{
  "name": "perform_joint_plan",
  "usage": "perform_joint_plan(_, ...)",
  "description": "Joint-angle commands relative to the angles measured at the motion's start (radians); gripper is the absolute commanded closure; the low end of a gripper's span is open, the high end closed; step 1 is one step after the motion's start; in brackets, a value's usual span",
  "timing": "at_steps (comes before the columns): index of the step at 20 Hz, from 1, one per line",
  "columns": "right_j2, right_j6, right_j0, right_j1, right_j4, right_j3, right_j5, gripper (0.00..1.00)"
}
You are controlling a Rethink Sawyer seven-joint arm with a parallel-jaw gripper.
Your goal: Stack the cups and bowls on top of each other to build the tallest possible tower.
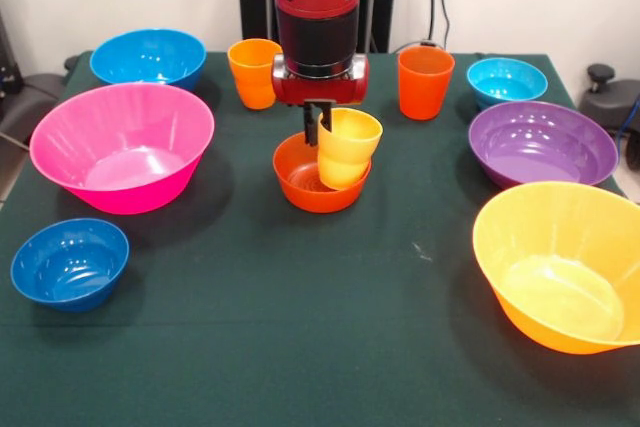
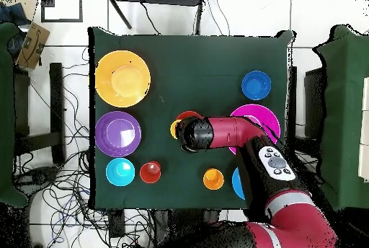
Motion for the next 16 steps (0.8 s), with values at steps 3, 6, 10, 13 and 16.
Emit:
perform_joint_plan(3, 0.074, -0.098, -0.003, 0.003, -0.069, 0.019, 0.011, 1.0)
perform_joint_plan(6, 0.067, -0.095, 0.0, 0.003, -0.071, 0.016, 0.015, 1.0)
perform_joint_plan(10, 0.055, -0.094, 0.003, 0.0, -0.082, 0.015, 0.013, 1.0)
perform_joint_plan(13, 0.049, -0.101, 0.001, -0.002, -0.091, 0.012, 0.012, 1.0)
perform_joint_plan(16, 0.044, -0.105, 0.001, -0.003, -0.098, 0.008, 0.011, 1.0)
